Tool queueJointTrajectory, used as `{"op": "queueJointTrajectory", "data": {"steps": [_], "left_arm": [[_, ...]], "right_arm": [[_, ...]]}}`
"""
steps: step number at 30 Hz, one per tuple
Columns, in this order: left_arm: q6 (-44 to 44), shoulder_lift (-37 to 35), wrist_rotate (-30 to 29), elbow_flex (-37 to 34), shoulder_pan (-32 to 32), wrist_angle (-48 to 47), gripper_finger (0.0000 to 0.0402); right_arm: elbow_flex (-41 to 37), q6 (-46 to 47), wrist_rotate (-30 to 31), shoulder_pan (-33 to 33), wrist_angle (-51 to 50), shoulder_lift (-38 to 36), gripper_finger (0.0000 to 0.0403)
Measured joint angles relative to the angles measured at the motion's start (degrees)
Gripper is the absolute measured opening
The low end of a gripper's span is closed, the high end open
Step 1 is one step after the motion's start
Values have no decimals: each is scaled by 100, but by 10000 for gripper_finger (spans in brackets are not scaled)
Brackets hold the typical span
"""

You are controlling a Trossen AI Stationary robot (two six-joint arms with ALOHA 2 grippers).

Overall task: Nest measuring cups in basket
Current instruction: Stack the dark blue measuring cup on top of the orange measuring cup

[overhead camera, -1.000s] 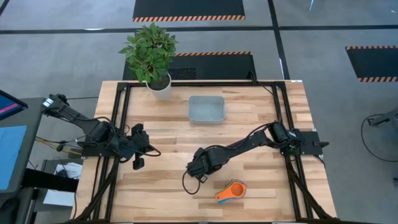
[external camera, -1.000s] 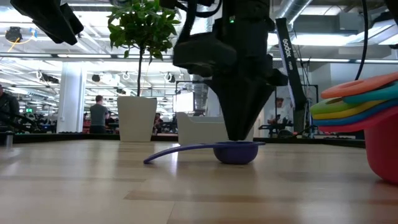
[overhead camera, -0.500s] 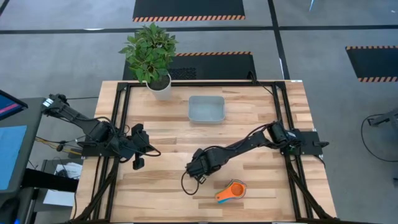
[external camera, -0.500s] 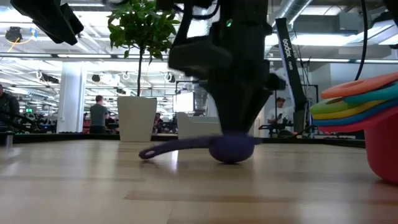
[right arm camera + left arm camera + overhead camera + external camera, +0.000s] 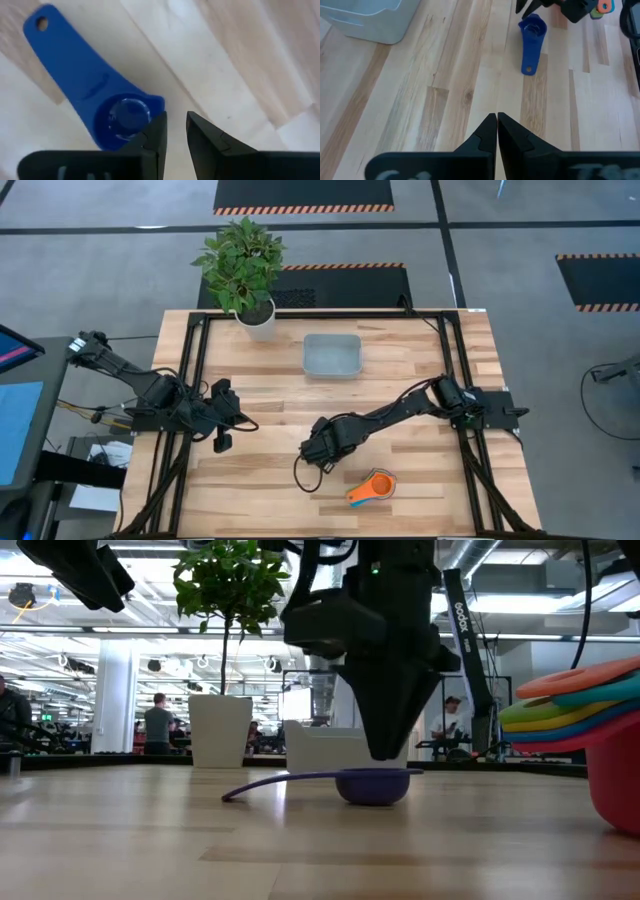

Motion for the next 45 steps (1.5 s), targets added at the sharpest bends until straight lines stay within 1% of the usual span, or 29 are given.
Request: {"op": "queueJointTrajectory", "data": {"steps": [13,25,28,33,35,38,40,45], "left_arm": [[0,1,-2,0,0,0,2],[0,1,-2,0,-1,0,2],[1,0,-2,0,1,-1,2],[0,1,-2,0,1,-2,2],[2,0,-2,0,0,-2,2],[1,1,-2,0,-1,-2,2],[2,-1,-2,0,-1,-2,2],[1,0,-2,0,-1,-2,2]], "right_arm": [[-101,-9,-149,33,213,0,98],[-110,4,-269,63,343,180,96],[-98,-8,-303,61,419,165,78],[-97,-92,-316,61,394,170,17],[-87,-147,-330,61,390,164,12],[88,-290,-369,57,157,153,7],[345,-451,-373,63,-104,120,6],[1405,-746,-362,296,-1641,3,4]]}}
